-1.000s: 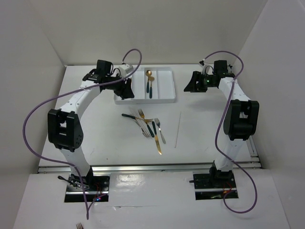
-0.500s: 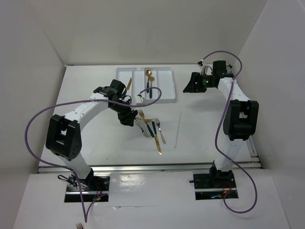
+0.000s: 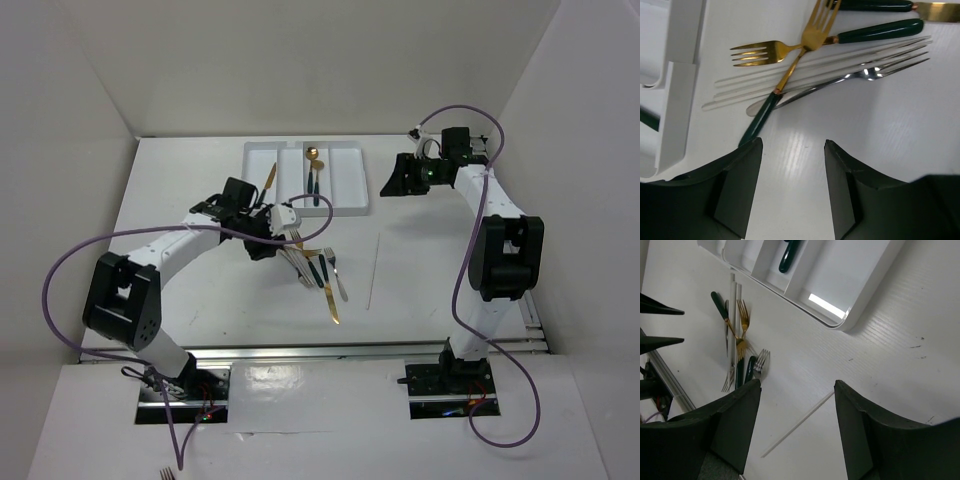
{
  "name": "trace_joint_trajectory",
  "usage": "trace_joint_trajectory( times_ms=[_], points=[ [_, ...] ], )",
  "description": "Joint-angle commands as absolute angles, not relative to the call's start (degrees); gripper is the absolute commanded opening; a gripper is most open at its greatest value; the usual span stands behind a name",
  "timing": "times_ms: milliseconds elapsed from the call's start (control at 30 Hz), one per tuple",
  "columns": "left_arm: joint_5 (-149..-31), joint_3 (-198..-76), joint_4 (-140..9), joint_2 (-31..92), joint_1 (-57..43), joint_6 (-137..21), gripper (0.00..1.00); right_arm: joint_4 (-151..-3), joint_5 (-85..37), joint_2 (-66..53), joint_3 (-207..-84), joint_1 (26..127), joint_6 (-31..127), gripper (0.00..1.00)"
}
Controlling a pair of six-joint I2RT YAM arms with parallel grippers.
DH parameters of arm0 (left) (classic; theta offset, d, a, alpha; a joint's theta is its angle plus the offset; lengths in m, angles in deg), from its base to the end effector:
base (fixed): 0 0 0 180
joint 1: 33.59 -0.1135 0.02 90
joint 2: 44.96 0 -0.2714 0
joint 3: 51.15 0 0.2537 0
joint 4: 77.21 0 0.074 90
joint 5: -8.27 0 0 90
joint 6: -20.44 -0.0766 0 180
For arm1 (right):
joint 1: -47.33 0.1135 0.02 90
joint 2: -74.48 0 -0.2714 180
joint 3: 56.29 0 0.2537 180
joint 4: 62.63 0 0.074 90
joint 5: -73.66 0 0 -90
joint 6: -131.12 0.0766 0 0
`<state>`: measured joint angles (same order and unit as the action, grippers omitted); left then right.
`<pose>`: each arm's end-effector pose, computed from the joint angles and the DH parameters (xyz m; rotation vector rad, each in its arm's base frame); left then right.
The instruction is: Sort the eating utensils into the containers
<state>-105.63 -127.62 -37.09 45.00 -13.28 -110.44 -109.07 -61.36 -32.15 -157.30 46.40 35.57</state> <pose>0.3193 -0.1513 0.2098 1.3790 2.0008 -0.3626 0.4298 0.0472 0.2476 -0.4193 2.2808 0.9053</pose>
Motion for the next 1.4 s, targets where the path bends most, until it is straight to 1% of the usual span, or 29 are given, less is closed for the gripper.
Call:
trace_joint_trajectory(
  times_ms=[0,133,167,333,933,967,1067,1167,1267,1300,1367],
  points=[
    [-107.49,-129.96,-41.2,47.32,-15.4,-113.58,0.66,-109.36,-60.73,-29.23,-156.9,46.89,34.7,0.68],
    [-107.49,-130.49,-41.73,50.4,-15.93,-115.78,0.66,-109.36,-60.73,-29.85,-156.9,46.89,34.7,0.68],
    [-108.01,-131.01,-41.73,51.02,-15.93,-115.79,0.64,-109.36,-60.73,-29.85,-156.9,46.89,34.7,0.68],
    [-108.54,-133.12,-41.73,54.88,-16.46,-116.31,0.63,-109.36,-60.73,-30.9,-157.95,46.89,34.17,0.68],
    [-108.54,-136.11,-42.34,61.57,-16.98,-118.07,0.63,-111.03,-60.73,-34.24,-160.76,45.31,34.17,0.68],
    [-108.54,-136.11,-42.34,61.57,-16.98,-118.59,0.62,-111.03,-60.73,-34.85,-160.76,45.31,34.17,0.68],
    [-108.54,-136.11,-42.96,62.79,-17.51,-118.6,0.62,-111.56,-60.73,-34.86,-161.29,45.31,34.17,0.68],
    [-108.54,-136.11,-42.96,63.41,-17.51,-119.13,0.58,-111.56,-60.73,-35.38,-161.29,44.78,34.17,0.68],
    [-109.16,-135.58,-42.96,63.94,-17.51,-119.13,0.44,-111.56,-60.73,-35.38,-161.29,44.78,34.17,0.68],
    [-109.16,-135.06,-42.96,63.94,-17.51,-119.13,0.36,-111.56,-60.73,-35.38,-161.29,44.78,34.17,0.68],
    [-109.16,-135.06,-43.65,63.94,-17.51,-118.6,0.32,-111.56,-60.73,-35.91,-161.29,44.78,34.17,0.68]
  ],
)
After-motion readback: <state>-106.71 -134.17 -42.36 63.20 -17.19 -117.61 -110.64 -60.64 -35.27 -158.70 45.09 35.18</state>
